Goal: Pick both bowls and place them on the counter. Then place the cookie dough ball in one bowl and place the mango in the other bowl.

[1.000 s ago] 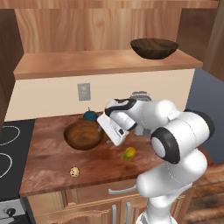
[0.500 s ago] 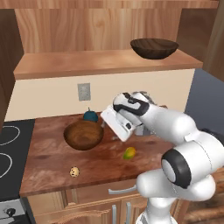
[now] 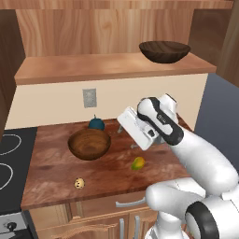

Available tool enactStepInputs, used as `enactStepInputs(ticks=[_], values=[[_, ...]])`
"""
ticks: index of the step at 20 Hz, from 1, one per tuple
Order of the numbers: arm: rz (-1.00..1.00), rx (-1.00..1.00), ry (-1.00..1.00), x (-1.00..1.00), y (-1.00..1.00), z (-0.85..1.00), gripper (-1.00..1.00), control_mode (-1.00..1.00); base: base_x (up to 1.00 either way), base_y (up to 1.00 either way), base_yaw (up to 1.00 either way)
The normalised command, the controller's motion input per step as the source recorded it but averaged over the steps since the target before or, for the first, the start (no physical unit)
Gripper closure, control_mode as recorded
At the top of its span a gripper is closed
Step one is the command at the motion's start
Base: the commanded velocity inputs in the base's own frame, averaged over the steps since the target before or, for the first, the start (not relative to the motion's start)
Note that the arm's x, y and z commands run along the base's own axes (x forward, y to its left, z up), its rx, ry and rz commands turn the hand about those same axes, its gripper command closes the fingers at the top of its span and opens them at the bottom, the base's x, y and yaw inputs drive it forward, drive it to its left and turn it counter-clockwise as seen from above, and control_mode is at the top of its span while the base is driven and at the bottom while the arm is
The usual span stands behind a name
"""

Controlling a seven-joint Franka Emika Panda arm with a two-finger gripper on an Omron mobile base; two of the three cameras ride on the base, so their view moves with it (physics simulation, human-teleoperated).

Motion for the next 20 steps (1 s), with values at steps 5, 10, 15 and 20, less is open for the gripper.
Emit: enactStepInputs(ticks=[5,10,15,20], values=[[0.00,0.01,-0.12,-0.60,-0.32,0.58,-1.00,-1.00,0.00,0.00,0.00],[-0.01,0.00,-0.02,-0.50,-0.32,0.57,-1.00,-1.00,0.00,0.00,0.00],[-0.05,0.00,0.00,-0.38,-0.37,0.60,-1.00,-1.00,0.00,0.00,0.00],[-0.02,0.00,0.01,-0.27,-0.42,0.60,-1.00,-1.00,0.00,0.00,0.00]])
